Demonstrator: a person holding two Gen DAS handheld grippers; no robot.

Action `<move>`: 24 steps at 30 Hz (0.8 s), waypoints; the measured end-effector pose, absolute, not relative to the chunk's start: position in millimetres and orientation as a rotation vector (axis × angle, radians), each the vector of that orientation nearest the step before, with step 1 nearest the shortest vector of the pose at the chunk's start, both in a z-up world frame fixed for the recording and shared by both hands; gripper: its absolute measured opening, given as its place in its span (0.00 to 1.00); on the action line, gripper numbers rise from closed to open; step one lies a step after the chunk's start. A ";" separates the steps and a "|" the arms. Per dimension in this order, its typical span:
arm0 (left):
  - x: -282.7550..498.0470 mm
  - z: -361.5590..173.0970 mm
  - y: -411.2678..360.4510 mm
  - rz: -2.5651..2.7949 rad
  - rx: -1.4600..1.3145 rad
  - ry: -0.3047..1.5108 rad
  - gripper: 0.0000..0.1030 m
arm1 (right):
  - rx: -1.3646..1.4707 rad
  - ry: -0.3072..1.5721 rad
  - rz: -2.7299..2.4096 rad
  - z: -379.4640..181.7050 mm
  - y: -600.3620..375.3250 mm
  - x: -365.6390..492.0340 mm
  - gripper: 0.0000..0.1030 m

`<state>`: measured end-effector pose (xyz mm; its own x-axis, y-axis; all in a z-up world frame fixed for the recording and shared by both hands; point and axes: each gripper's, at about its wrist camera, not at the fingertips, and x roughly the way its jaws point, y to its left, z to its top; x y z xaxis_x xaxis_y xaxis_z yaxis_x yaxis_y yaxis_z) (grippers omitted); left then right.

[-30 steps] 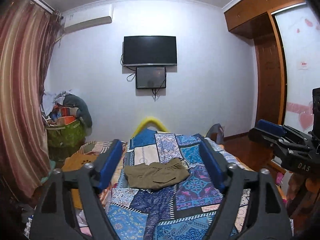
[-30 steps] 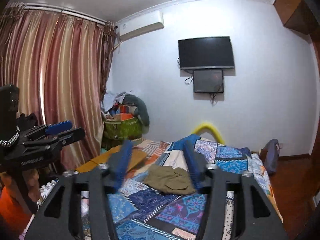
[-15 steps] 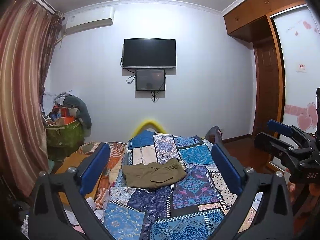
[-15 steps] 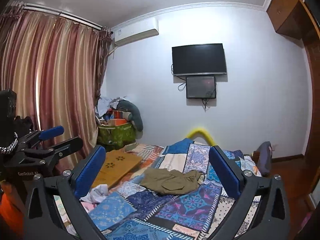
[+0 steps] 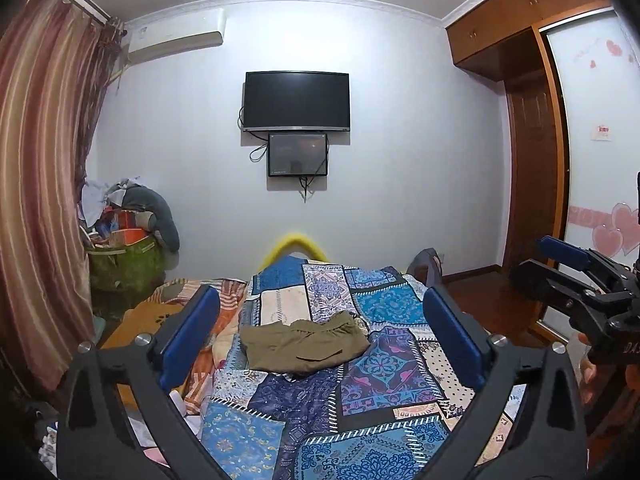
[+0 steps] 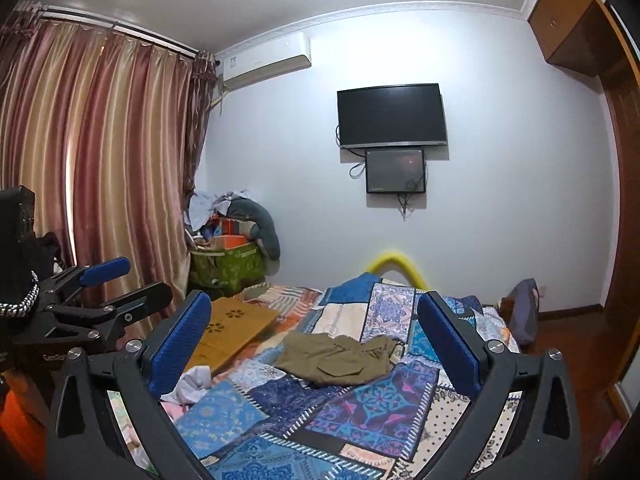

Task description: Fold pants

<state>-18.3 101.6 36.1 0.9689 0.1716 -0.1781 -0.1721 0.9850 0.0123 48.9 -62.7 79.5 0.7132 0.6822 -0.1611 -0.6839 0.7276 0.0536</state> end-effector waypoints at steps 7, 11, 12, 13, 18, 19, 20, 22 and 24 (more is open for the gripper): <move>-15.3 35.8 103.2 0.173 -0.003 0.185 1.00 | -0.019 0.181 0.753 79.5 -62.8 48.5 1.00; -15.0 35.3 102.8 0.168 -0.003 0.185 1.00 | -0.021 0.190 0.757 78.9 -63.5 49.2 1.00; -14.8 35.0 102.7 0.167 -0.002 0.185 1.00 | -0.022 0.190 0.755 79.2 -63.8 49.3 1.00; -15.1 34.5 103.0 0.165 -0.002 0.184 1.00 | -0.022 0.190 0.753 79.1 -64.4 48.9 1.00; -13.1 34.4 103.4 0.160 -0.009 0.183 1.00 | -0.018 0.190 0.749 80.0 -66.2 48.1 1.00; -12.8 34.4 103.7 0.159 -0.010 0.183 1.00 | -0.016 0.190 0.749 80.5 -66.5 48.5 1.00; -12.6 34.4 103.6 0.160 -0.010 0.181 1.00 | -0.014 0.192 0.750 80.7 -66.9 48.8 1.00; -12.4 34.0 103.2 0.162 -0.010 0.179 1.00 | -0.010 0.194 0.750 81.9 -67.1 49.1 1.00; -12.4 33.6 103.4 0.158 -0.014 0.179 1.00 | -0.009 0.195 0.749 80.7 -67.8 49.4 1.00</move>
<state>-12.4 103.4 33.6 0.9717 0.1553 -0.1780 -0.1578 0.9875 -0.0001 49.4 -67.8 80.7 0.7150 0.6757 -0.1795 -0.6773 0.7331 0.0618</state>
